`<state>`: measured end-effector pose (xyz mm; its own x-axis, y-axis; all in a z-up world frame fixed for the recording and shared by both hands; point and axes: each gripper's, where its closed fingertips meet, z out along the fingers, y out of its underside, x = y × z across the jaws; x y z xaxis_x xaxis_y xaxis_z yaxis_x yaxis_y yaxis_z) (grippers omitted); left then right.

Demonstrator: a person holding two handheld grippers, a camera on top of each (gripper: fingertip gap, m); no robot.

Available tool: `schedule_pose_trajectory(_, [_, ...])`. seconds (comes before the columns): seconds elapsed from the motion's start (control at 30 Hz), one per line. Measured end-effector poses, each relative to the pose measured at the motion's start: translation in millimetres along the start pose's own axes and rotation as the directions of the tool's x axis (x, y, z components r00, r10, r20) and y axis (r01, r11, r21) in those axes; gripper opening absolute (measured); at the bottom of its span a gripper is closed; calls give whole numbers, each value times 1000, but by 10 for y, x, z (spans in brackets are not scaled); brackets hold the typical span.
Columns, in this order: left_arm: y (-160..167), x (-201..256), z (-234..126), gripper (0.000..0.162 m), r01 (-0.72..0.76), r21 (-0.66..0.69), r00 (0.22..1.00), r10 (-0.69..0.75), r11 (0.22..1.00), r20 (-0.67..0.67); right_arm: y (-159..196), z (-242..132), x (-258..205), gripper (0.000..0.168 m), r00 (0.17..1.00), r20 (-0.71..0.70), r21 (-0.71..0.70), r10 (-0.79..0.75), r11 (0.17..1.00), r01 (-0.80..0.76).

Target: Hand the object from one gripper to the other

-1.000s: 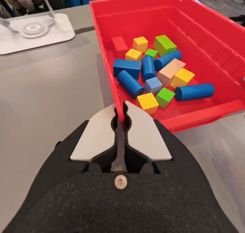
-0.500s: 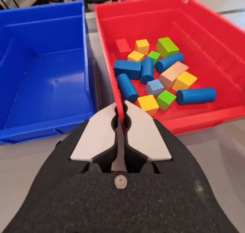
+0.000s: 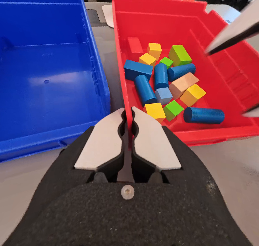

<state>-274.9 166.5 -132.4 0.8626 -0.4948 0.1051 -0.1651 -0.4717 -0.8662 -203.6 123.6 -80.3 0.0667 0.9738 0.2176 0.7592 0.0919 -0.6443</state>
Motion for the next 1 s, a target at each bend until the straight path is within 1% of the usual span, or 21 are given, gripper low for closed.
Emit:
schedule_pose_trajectory(0.07, [-5,-5,7,4,11,1,1000,-11,1000,-5,90,440,89,65,987,139,-71,-82,993,93])
schedule_pose_trajectory(0.13, [-5,-10,11,4,18,5,1000,-18,1000,-5,140,782,84,63,952,287,-105,-104,985,139])
schedule_pose_trajectory(0.2, [2,-24,17,4,13,3,1000,-13,1000,6,287,991,-11,61,898,432,-183,-89,966,184])
schedule_pose_trajectory(0.27, [8,-47,16,3,-12,7,1000,12,1000,28,491,1046,-3,57,872,471,-266,-129,922,280])
schedule_pose_trajectory(0.33, [16,-72,0,3,11,9,999,-11,1000,33,805,875,164,48,854,490,-383,-173,838,389])
schedule_pose_trajectory(0.37, [19,-89,-9,3,20,12,999,-20,1000,32,1002,715,293,28,850,501,-458,-161,784,418])
schedule_pose_trajectory(0.4, [21,-98,-13,3,24,14,999,-25,1000,26,1194,532,416,30,852,510,-523,-119,743,418])
schedule_pose_trajectory(0.43, [22,-97,-13,3,31,14,999,-31,999,14,1280,392,533,45,871,487,-556,-64,747,365])
schedule_pose_trajectory(0.47, [22,-101,-14,3,32,15,999,-33,999,15,1244,265,585,34,879,477,-542,-14,783,306])
schedule_pose_trajectory(0.5, [23,-108,-21,2,22,15,999,-23,1000,27,1231,132,671,35,890,457,-551,-14,780,295])
schedule_pose_trajectory(0.53, [25,-114,-26,2,12,13,999,-13,1000,40,1199,6,786,33,906,421,-566,-50,766,306])
schedule_pose_trajectory(0.6, [28,-123,-35,2,32,16,999,-33,999,31,1224,-225,1117,36,929,323,-643,-179,679,354])
schedule_pose_trajectory(0.63, [28,-125,-37,2,46,15,999,-46,999,22,1235,-278,1245,37,933,284,-663,-222,657,358])
schedule_pose_trajectory(0.7, [25,-128,-37,3,59,14,998,-60,998,19,1360,-234,1355,38,943,249,-711,-222,620,334])
schedule_pose_trajectory(0.8, [16,-130,-26,3,65,15,998,-66,998,22,1746,-79,1462,37,926,271,-813,-264,453,367])
schedule_pose_trajectory(0.83, [12,-132,-22,3,69,17,997,-69,997,21,1849,-65,1465,25,914,305,-830,-268,395,393])
schedule_pose_trajectory(0.87, [11,-135,-20,3,71,18,997,-71,997,22,1901,-92,1442,1,903,351,-836,-249,351,422])
schedule_pose_trajectory(0.9, [9,-137,-18,3,71,21,997,-72,997,26,1889,-76,1458,1,905,342,-840,-253,349,415])
schedule_pose_trajectory(0.93, [8,-139,-15,3,73,24,997,-74,997,30,1854,-47,1432,0,915,329,-835,-233,382,397])
schedule_pose_trajectory(0.97, [5,-140,-12,3,72,26,997,-73,997,32,1778,6,1363,0,921,330,-802,-209,452,390])
schedule_pose_trajectory(1.0, [4,-139,-7,3,68,26,997,-69,997,32,1620,109,1203,1,925,348,-724,-152,584,368])
